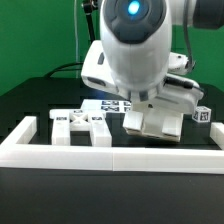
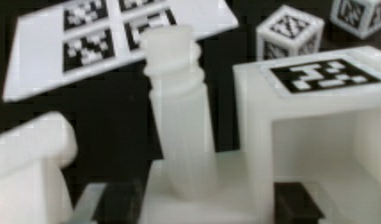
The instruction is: Assemble chair
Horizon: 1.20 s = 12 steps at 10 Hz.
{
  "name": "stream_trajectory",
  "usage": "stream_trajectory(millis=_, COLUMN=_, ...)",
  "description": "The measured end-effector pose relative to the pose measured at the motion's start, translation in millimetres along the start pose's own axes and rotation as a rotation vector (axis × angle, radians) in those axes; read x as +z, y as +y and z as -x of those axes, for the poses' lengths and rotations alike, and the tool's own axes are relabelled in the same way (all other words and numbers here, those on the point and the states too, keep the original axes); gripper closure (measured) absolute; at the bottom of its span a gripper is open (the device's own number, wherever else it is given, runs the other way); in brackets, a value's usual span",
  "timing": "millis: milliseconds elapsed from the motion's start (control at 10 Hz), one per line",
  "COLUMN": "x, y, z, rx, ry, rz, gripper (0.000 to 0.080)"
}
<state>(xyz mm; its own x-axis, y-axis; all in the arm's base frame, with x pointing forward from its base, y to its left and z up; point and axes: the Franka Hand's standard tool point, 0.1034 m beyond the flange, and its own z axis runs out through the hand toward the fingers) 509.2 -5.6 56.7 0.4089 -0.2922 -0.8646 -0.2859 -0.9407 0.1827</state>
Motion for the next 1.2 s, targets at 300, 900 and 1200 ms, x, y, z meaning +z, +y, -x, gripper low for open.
stream_trajectory(millis=300, x=-5.4, y=1.2, z=-6.7, rx=0.000, ry=0.030, rz=-0.003, gripper=0.0224)
stream_trajectory(millis=900, x=-24.4, y=11.4, z=-21.5, rx=-0.063, ry=0.126, rz=-0.035, gripper=0.0151)
stream_trajectory(millis=1200, x=-29.4, y=21.3, z=-29.2, rx=-0.052, ry=0.133, rz=-0.050, gripper=0.0151)
